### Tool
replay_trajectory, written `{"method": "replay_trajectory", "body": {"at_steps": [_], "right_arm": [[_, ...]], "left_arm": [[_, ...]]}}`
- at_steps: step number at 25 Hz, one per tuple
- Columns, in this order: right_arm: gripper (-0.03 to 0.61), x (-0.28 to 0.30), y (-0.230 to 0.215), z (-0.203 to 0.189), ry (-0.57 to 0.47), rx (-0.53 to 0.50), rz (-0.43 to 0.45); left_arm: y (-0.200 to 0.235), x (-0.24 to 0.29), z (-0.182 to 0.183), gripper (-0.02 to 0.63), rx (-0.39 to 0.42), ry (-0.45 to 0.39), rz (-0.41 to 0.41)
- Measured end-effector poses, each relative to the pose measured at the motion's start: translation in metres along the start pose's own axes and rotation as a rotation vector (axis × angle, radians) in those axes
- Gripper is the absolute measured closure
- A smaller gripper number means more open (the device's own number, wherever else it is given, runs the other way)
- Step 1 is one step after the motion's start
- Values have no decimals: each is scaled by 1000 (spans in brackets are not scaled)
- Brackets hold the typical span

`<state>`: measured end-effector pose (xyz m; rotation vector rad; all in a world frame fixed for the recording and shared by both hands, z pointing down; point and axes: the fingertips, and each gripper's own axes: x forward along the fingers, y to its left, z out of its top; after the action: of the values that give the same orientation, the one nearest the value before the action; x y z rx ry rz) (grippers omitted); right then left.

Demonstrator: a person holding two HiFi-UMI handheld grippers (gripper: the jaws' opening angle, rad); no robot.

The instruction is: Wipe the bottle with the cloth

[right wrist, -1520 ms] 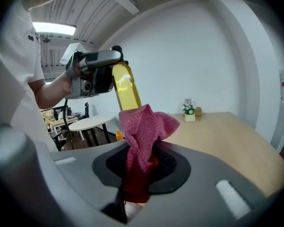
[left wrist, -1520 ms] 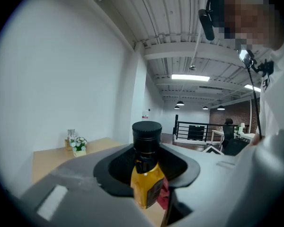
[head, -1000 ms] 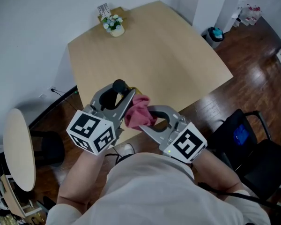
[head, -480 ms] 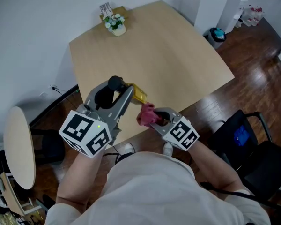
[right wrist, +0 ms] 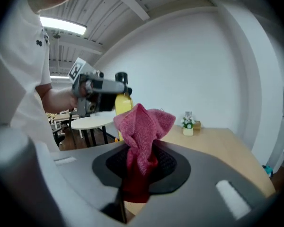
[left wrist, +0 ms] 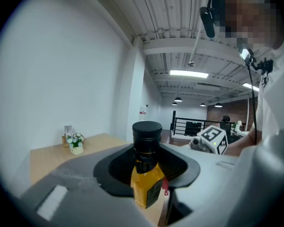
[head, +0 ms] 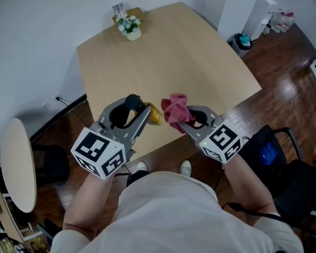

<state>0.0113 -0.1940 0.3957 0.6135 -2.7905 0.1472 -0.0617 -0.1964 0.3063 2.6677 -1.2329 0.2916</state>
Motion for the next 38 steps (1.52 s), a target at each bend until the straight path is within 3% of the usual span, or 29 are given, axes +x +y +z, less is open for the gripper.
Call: {"method": "replay_trajectory", "body": {"at_steps": [4, 7, 17, 20, 25, 29, 32, 38], "right_arm": [[491, -1, 14, 63, -115, -56, 64], [491, 10, 25, 67, -120, -56, 103], [491, 45, 29, -50, 112, 129, 80], [491, 38, 31, -63, 125, 160, 53], [491, -1, 38, 16, -70, 158, 8], [491, -11, 63, 75, -219, 127, 26], [491, -1, 67, 56, -186, 154, 32], [491, 21, 61, -30, -35, 264, 10]], "left_arm": [[-16, 7, -14, 462, 1, 23, -45], [-23, 4, -17, 462, 3, 22, -64], [-16, -31, 9, 462, -30, -46, -62], [-13, -35, 12, 462, -39, -55, -58], [-8, -32, 9, 462, -11, -37, -34], [-6, -29, 2, 462, -18, -25, -22], [-11, -21, 4, 462, -37, -35, -23], [-8, -14, 5, 462, -45, -30, -19]]}}
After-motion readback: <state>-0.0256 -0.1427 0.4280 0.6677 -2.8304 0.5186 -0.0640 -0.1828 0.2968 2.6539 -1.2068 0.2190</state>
